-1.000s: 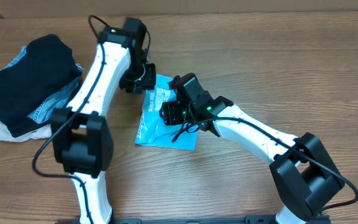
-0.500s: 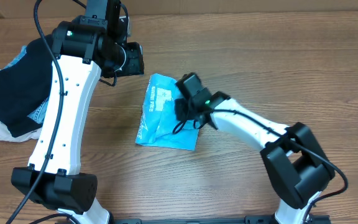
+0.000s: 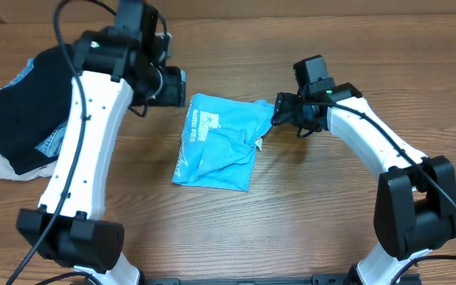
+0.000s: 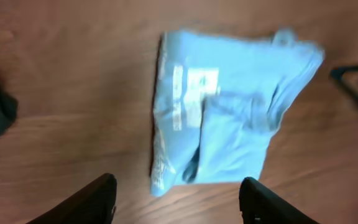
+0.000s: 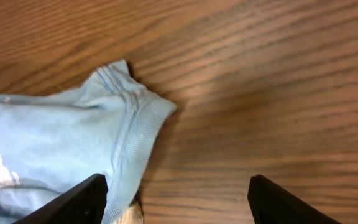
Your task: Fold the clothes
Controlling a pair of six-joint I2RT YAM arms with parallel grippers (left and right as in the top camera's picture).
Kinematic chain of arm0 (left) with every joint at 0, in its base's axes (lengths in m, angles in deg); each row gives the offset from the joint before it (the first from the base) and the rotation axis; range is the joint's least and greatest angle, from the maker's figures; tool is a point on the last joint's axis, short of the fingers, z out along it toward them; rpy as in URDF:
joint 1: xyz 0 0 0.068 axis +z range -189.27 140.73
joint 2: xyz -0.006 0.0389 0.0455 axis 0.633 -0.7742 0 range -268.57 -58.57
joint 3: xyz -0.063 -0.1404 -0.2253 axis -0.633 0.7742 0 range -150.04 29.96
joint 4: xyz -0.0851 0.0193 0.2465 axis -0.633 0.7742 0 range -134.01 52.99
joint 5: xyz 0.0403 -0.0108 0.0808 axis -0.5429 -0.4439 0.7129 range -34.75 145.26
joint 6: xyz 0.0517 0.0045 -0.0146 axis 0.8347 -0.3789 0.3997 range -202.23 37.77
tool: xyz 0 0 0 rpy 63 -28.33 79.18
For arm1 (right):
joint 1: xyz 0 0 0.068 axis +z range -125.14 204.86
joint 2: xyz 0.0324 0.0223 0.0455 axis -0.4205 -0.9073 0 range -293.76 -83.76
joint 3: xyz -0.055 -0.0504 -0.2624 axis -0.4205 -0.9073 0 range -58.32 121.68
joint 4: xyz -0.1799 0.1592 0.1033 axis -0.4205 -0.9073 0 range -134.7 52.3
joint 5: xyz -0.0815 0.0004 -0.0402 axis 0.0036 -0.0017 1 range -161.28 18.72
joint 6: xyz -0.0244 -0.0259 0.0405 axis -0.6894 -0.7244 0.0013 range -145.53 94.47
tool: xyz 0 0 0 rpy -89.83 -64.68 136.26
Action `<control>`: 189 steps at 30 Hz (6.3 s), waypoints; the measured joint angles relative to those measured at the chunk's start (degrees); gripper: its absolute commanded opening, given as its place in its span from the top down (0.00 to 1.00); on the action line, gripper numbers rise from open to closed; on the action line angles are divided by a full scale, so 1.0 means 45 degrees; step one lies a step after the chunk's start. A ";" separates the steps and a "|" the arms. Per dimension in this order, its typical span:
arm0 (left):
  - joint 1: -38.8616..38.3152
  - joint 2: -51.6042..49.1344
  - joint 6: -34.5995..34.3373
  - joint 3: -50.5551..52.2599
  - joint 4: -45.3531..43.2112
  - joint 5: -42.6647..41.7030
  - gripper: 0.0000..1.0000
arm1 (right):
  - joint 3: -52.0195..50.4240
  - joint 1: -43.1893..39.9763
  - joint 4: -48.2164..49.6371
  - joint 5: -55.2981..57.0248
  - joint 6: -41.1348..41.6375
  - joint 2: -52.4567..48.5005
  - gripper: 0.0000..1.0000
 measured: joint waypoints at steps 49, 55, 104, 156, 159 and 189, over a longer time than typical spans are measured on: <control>-0.6572 -0.1520 0.1035 0.7864 -0.6139 -0.5673 0.92 | 0.0005 -0.2409 -0.1889 -0.0588 -0.0306 0.0121 0.28; -0.6761 -0.1520 -0.0282 0.7596 -0.4658 -0.4371 0.92 | 0.0005 -0.3002 -0.2035 -0.1093 -0.0355 0.0194 0.27; -0.1705 -0.1190 -0.7645 1.2512 -1.2337 -0.9039 0.09 | -0.1880 -0.0461 -0.1559 -0.6819 -0.3084 0.0316 0.88; 0.8825 0.2856 -0.0053 0.5945 -1.0015 -0.5022 0.96 | -0.0962 -0.2030 -0.2346 -0.7344 -0.2123 0.5280 0.91; 1.0656 0.2793 0.0471 0.5931 -0.9301 -0.5634 0.96 | -0.0962 -0.2035 -0.2327 -0.7344 -0.2123 0.5280 0.91; 1.2575 0.0933 0.1253 0.3740 -0.5095 -0.3079 0.00 | -0.0962 -0.2030 -0.2919 -0.6883 -0.2200 0.5285 0.81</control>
